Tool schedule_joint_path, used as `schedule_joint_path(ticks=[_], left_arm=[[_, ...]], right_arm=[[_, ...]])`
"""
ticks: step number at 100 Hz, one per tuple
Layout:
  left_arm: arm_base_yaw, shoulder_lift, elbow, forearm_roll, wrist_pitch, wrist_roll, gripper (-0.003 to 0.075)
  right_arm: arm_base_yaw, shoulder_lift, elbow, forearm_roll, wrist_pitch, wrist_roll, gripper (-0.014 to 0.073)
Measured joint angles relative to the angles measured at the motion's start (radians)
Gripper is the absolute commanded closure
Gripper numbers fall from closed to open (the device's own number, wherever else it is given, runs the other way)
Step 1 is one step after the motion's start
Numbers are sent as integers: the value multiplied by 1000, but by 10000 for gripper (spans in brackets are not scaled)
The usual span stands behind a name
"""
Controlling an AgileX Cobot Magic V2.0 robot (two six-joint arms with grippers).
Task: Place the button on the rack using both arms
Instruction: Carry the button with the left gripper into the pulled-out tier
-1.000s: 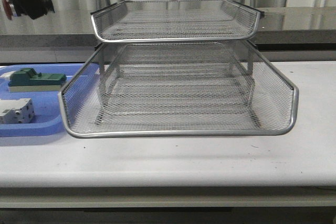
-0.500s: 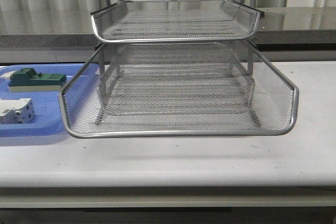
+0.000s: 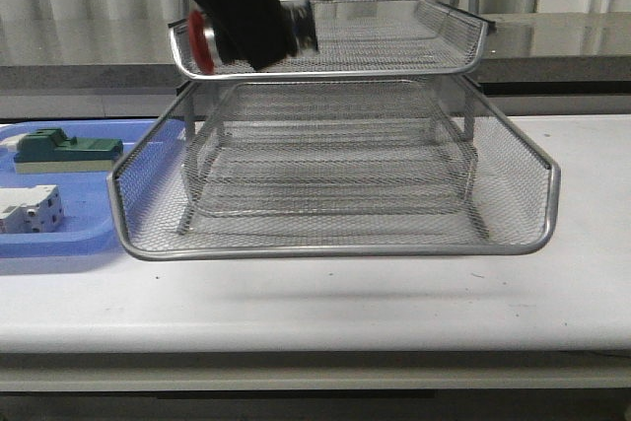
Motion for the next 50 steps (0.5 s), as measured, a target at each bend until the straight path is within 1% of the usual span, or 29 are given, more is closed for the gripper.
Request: schedule_joint_path(ticks=[19,26,31,36,41,43,46,50], left_arm=[[-41,101,0,3,-52,-1,664],[-45,131,0,11,-69,-2,636],[-45,147,0,18,-76,-2,582],[-45,158,0,23,-78,-2,500],[-45,164,0,25,-79,-2,381],[-45,164,0,25,-79,-2,350],[-45,164,0,26,-79,-2,278],[-45,164,0,26,-80,-2,218]], right_arm=[[0,0,0,0,0,0,664],[0,0,0,0,0,0,664],[0,0,0,0,0,0,664],[0,0,0,0,0,0,664],[0,0,0,0,0,0,664],[0,0,0,0,0,0,664],[0,0,0,0,0,0,664],[0,0,0,0,0,0,664]])
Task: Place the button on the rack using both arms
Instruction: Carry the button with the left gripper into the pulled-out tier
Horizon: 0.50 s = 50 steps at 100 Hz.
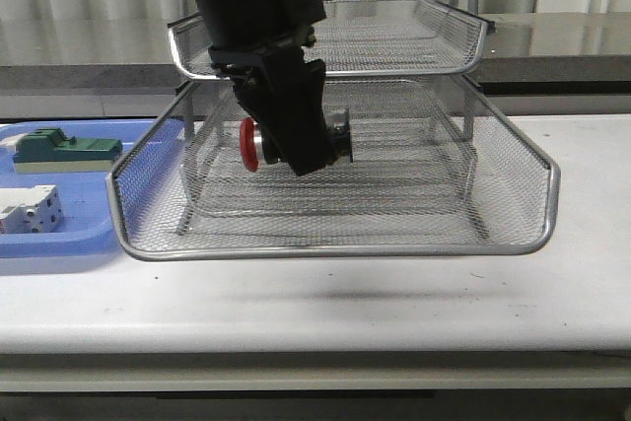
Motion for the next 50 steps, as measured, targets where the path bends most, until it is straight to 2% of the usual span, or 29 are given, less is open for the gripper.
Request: schedule_joint_path(ticks=[1,8,32,50], left_arm=[[0,0,0,0,-2,0,192],[0,0,0,0,-4,0,148],[0,0,-2,0,-2,-1,154],[0,0,-60,2,77,-36,155]], right_arm=[[0,0,0,0,0,0,664],[0,0,0,0,0,0,664],[0,0,0,0,0,0,664],[0,0,0,0,0,0,664]])
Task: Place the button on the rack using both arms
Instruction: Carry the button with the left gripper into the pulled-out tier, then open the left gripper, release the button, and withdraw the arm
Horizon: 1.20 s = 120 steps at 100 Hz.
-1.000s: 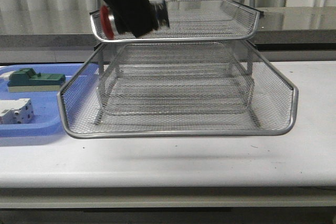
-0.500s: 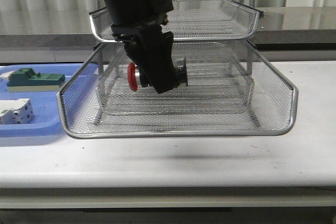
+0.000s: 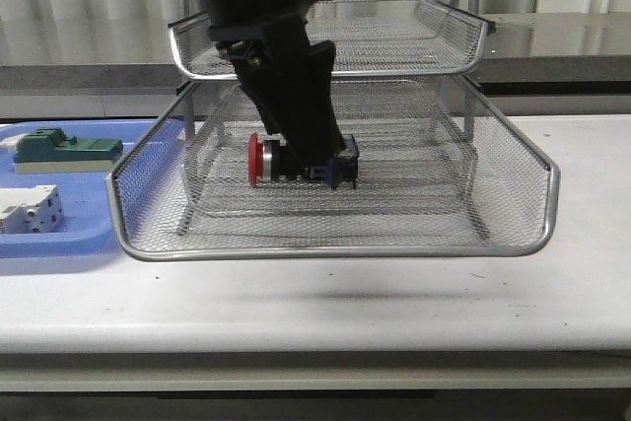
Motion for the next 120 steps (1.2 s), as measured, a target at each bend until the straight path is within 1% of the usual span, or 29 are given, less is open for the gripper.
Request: schedule_joint_path(ticks=[16,31,45,58,72,85,95,106,120], left_arm=[[9,-25,-33,38,11,-83,155],[54,-100,-36,93,23,-153,156],[132,-177,-37,105,28,-186,156],[230,-253,-2,104,28,-209,162],[355,-351,100,107,28,-211,207],[485,-460,229,103,29,-213,216],[582,-553,332,60,6,-215,216],[660,-672,454,17,-67,-218,216],[688,-839,616,3,-217,-218,216]], right_arm=[[0,0,0,0,0,0,664],[0,0,0,0,0,0,664],[0,0,0,0,0,0,664],[0,0,0,0,0,0,664],[0,0,0,0,0,0,664],[0,0,0,0,0,0,664],[0,0,0,0,0,0,664],[0,0,0,0,0,0,664],[0,0,0,0,0,0,664]])
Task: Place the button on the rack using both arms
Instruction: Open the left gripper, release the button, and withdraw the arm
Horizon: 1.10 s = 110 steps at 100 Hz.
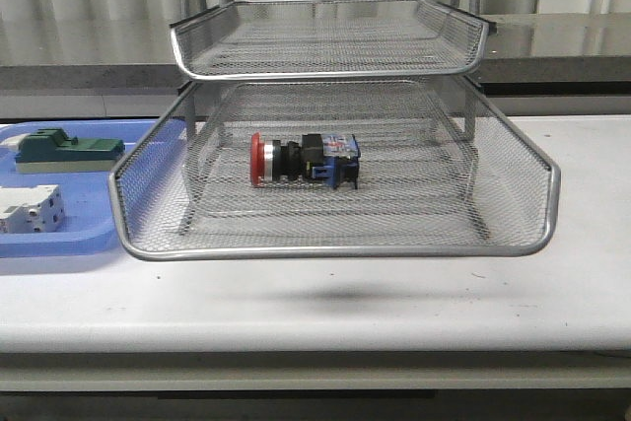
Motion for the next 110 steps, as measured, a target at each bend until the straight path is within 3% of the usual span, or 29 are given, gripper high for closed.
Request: schedule_joint_path(ticks=[36,53,80,94,110], left_arm=[[2,-415,391,-87,-485,0,217],[-10,-566,552,-156,-627,0,217],[-127,-725,721,-175,-773,0,221],[-157,-741,743,-178,-809,0,274],[-156,-742,745,-180,-819,0,444]], right_arm=[[0,0,0,0,0,0,664],[0,0,0,0,0,0,664],[0,0,0,0,0,0,664],[0,0,0,0,0,0,664],[0,0,0,0,0,0,664]])
